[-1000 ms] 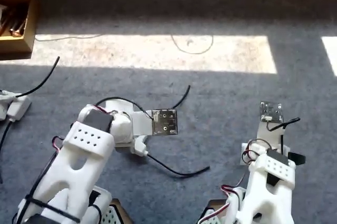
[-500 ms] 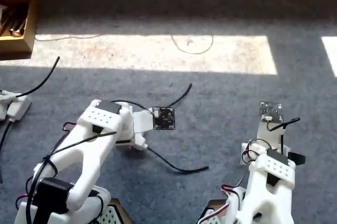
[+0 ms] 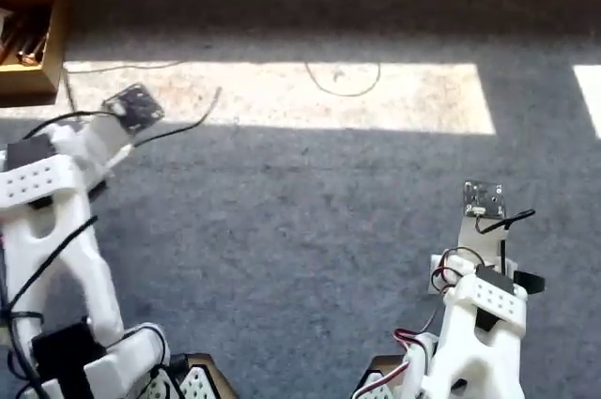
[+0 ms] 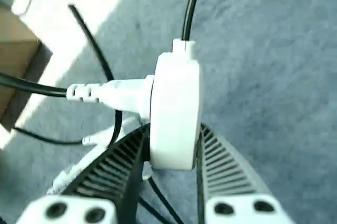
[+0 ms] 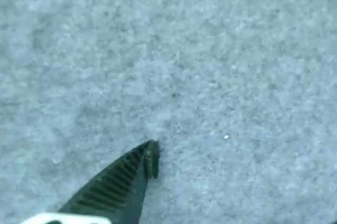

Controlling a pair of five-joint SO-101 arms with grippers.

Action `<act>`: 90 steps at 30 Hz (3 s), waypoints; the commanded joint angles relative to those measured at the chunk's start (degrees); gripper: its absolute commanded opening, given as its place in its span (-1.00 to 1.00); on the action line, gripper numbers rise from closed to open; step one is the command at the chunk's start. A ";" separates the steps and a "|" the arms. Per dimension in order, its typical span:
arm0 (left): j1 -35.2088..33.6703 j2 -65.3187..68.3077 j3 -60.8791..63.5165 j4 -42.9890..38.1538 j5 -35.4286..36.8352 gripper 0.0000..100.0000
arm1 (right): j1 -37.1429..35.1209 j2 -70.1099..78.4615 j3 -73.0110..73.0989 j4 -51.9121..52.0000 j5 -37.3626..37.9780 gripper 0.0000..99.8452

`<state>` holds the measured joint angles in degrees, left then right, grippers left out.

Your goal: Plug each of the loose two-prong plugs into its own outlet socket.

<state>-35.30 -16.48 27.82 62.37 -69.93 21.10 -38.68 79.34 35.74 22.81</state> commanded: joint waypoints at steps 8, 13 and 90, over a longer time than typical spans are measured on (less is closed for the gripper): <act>-24.13 3.30 6.02 -16.00 -5.89 -0.99 | -0.13 -0.40 0.13 -1.27 -0.18 0.06; -26.15 11.12 6.11 -18.37 -8.00 -0.98 | -0.13 -0.40 0.13 -1.27 -0.18 0.06; 26.59 -51.38 64.57 -34.20 55.74 -0.88 | -23.69 -66.33 23.78 14.02 -7.91 -0.99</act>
<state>-11.30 -67.30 91.82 29.23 -14.73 -2.02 -104.44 94.90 51.74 15.08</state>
